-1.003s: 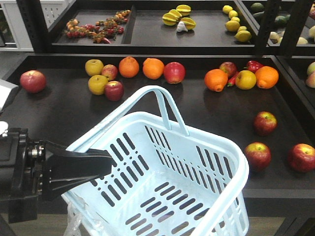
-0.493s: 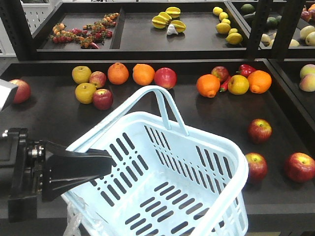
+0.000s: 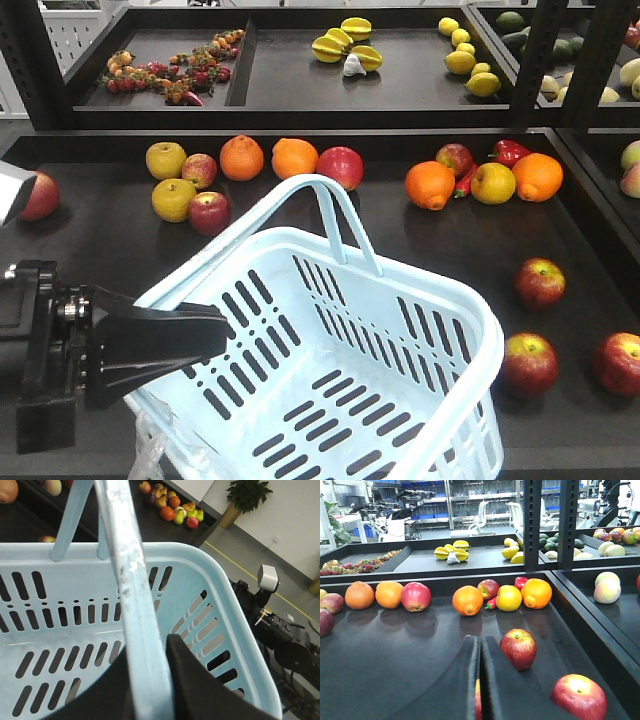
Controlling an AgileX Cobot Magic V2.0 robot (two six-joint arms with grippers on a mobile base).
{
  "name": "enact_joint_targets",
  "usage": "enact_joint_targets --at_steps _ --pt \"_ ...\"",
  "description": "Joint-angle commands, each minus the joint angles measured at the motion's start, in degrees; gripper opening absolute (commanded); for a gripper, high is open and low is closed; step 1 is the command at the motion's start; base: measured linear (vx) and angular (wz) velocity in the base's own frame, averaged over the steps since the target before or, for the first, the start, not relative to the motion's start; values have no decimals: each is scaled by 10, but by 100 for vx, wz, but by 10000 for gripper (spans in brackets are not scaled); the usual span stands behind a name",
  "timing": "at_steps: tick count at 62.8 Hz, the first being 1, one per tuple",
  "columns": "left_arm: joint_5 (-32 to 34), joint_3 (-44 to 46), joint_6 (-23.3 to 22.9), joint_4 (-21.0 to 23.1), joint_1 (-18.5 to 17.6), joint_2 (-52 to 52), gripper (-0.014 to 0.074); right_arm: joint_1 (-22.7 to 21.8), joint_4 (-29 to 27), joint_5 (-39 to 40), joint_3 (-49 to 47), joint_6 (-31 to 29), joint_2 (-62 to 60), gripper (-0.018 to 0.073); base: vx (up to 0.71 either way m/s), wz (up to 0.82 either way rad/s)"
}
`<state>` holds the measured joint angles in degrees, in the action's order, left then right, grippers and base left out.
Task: Pick three apples into basket with both arms
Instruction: 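Drive the base closer to the fruit table edge, holding the basket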
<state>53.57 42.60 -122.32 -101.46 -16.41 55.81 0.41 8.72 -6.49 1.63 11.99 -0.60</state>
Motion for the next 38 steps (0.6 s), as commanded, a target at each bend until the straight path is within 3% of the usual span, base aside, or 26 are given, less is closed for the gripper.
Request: enact_joint_targets --at_steps 1,38 --pt "-4 15 -8 5 -2 -8 -6 -4 6 40 8 -5 -6 -4 6 0" --pt "-4 15 -8 5 -2 -8 -6 -4 6 40 8 -5 -6 -4 6 1"
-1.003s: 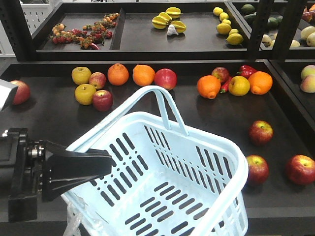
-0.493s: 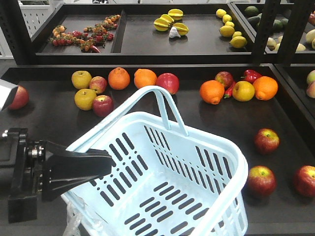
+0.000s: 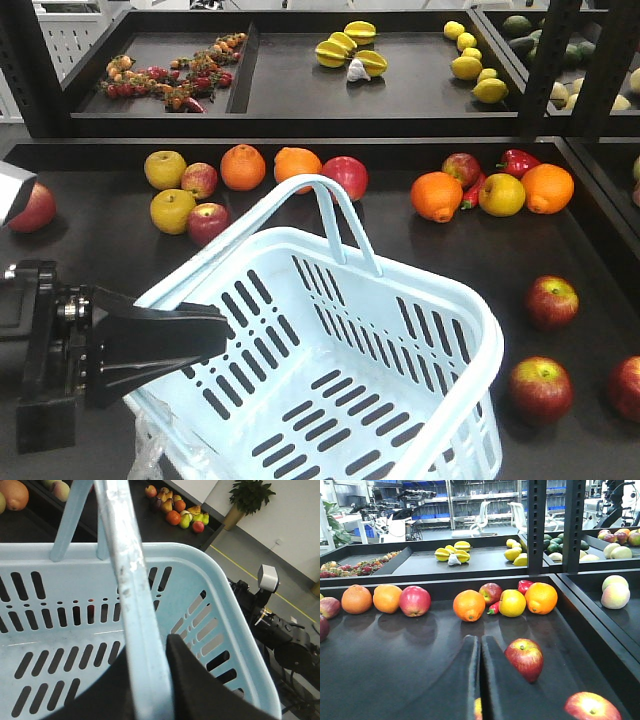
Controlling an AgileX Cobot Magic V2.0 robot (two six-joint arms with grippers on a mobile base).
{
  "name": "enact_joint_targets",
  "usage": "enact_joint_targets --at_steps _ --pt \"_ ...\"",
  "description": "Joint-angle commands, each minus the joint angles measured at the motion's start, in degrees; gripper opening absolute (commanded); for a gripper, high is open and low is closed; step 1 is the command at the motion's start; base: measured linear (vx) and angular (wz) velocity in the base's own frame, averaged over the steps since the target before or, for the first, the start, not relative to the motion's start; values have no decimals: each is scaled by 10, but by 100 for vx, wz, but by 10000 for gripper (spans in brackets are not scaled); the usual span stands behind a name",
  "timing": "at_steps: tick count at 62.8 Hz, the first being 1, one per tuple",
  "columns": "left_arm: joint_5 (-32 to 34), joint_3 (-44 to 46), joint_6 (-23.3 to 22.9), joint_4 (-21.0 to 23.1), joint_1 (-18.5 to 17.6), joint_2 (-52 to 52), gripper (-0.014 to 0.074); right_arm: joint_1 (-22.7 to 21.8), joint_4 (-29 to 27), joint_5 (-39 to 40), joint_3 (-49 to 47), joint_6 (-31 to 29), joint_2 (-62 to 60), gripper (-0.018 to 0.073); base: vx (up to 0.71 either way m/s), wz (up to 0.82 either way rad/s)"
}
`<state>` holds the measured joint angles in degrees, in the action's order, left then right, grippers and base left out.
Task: Pick three apples into basket with both arms
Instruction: 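Drive the base closer to the fruit table edge, holding the basket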
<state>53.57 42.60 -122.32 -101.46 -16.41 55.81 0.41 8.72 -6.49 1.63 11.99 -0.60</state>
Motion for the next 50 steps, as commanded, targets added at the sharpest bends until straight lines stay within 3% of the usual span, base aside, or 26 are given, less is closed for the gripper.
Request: enact_joint_targets --at_steps 1,50 --pt "-4 15 -8 5 -2 -8 -6 -4 6 40 8 -5 -6 -4 5 0" --pt "-4 15 -8 5 -2 -8 -6 -4 6 40 8 -5 -6 -4 4 0"
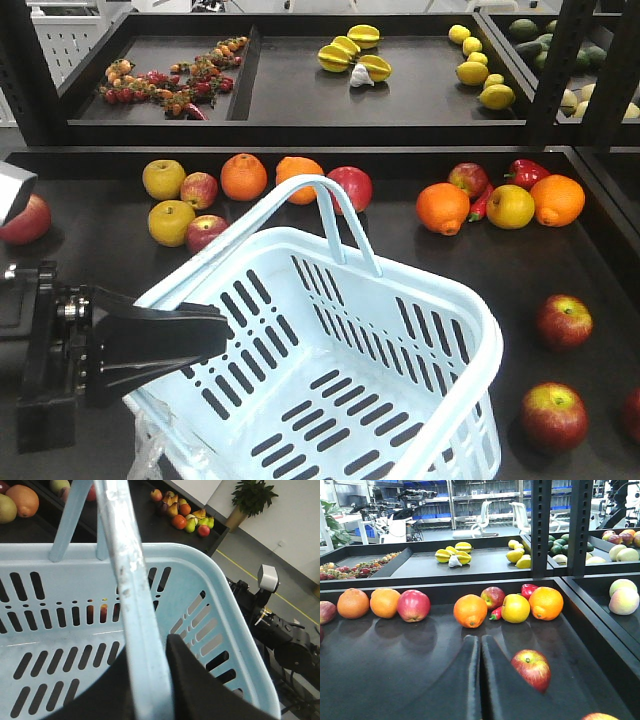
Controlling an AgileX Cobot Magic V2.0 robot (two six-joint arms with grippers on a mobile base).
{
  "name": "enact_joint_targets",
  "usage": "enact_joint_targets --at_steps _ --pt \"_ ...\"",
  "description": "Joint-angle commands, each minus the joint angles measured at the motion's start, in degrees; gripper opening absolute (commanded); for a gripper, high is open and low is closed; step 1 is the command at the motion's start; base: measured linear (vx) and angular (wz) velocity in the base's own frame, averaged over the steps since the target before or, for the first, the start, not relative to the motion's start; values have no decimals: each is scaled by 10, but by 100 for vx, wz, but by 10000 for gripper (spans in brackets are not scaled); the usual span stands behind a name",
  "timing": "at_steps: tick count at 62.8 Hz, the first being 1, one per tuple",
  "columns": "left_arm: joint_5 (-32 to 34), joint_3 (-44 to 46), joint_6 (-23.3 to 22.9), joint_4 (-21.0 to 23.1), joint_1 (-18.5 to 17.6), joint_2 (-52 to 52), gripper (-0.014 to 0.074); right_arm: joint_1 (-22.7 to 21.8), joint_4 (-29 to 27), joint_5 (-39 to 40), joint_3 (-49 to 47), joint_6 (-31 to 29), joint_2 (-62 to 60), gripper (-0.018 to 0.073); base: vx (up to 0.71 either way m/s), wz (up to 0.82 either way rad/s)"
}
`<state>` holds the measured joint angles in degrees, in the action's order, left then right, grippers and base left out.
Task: Pick three apples into basket with both arms
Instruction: 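Drive the base closer to the fruit table edge, holding the basket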
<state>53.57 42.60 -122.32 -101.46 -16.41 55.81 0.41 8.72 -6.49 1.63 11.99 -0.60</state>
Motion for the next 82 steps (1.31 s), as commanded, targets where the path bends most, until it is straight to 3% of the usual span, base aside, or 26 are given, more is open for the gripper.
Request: enact_joint_targets --at_steps 1,82 --pt "-4 15 -8 5 -2 -8 -6 -4 6 40 8 -5 -6 -4 4 0" --pt "-4 15 -8 5 -2 -8 -6 -4 6 40 8 -5 -6 -4 2 0"
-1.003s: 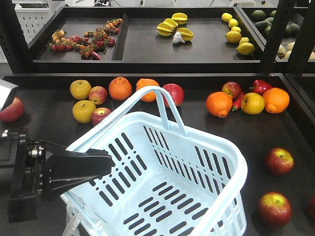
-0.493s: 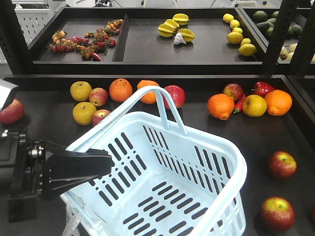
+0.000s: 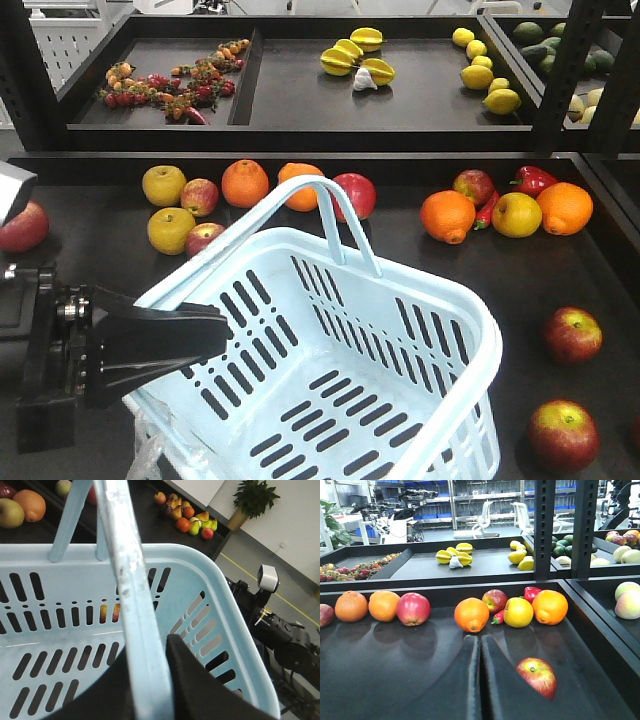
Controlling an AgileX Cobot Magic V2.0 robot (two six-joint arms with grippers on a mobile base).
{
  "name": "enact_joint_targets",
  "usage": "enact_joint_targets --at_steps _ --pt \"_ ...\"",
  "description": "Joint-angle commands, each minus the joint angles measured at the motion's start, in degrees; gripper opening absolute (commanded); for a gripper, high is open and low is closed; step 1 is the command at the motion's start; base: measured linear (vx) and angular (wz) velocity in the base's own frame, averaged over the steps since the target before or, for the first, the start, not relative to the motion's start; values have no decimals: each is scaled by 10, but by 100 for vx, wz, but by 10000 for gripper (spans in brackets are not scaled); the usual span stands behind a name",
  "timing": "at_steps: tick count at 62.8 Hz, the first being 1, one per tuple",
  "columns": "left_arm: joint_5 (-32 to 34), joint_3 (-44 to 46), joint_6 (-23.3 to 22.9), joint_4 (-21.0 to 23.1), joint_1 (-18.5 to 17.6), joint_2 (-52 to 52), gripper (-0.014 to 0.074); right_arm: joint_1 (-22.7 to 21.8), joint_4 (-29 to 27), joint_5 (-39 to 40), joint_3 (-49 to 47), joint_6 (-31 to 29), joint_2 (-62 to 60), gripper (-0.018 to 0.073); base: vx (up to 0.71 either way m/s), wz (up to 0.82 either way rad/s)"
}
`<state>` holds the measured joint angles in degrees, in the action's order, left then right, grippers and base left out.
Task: Pick three apples into basket with both arms
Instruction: 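Drive the base closer to the fruit table edge, holding the basket, then lower the blue basket onto the table with the left gripper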
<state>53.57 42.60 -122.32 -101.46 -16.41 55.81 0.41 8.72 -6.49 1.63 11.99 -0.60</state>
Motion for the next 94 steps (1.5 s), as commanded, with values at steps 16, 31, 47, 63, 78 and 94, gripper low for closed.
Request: enact_joint_targets --at_steps 16,31,47,63,78,94 --pt "-4 15 -8 5 -2 -8 -6 -4 6 40 8 -5 -6 -4 0 0" --pt "-4 15 -8 5 -2 -8 -6 -4 6 40 8 -5 -6 -4 0 0" --pt "14 15 -8 4 -2 -8 -6 -4 6 40 8 -5 -6 -4 0 0" --pt "29 52 43 -1 -2 21 -6 -4 6 40 8 -5 -6 -4 0 0" --pt "66 174 92 -1 -2 164 -6 -4 6 40 8 -5 -6 -4 0 0" --pt "85 334 142 -1 -1 355 -6 -4 6 40 8 -5 -6 -4 0 0"
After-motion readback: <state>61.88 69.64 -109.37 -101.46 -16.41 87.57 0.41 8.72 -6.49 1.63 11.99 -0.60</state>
